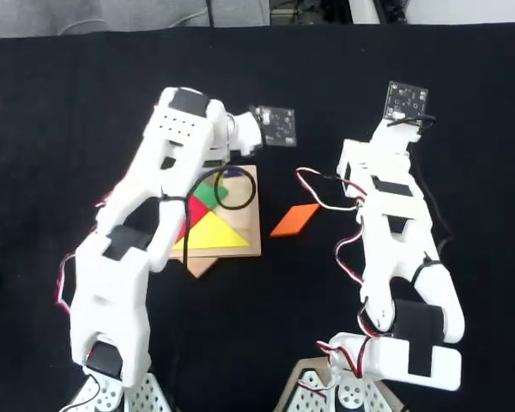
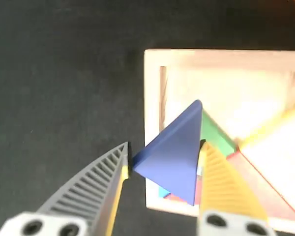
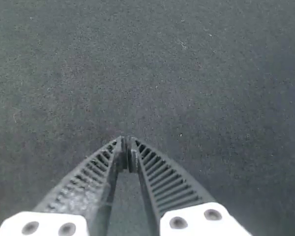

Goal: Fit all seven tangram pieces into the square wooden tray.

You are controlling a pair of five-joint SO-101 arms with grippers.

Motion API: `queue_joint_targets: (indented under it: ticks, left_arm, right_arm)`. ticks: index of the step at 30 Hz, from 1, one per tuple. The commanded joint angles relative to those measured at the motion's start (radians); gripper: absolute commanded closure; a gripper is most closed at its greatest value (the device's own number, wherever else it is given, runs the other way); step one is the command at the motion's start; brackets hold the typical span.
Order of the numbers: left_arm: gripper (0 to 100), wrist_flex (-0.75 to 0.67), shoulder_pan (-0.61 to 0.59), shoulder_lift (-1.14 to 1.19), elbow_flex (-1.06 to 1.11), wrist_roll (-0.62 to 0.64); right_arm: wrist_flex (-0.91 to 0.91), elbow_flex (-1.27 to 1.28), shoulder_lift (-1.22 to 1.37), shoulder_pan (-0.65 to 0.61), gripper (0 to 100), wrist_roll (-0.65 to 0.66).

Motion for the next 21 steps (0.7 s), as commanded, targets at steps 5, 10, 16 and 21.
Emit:
queue_joint_targets:
  ticks: [5,10,16,21]
  left_arm:
    - [77,-0.117,0.041,0.064,-0.053,-0.008]
    - [77,-0.117,0.062,0.069,-0.053,-0.006]
    - [69,-0.118,0.074,0.072,-0.053,-0.006]
    - [65,-0.114,0.079,0.072,-0.053,-0.006]
  right_arm:
    - [-0.02,-0.054,-0.004,0.011,98.7,-0.006]
    - [-0.02,-0.054,-0.004,0.011,98.7,-0.006]
    - [-0.021,-0.054,-0.004,0.008,98.7,-0.002]
    - [-0.021,-0.054,-0.004,0.008,98.7,-0.002]
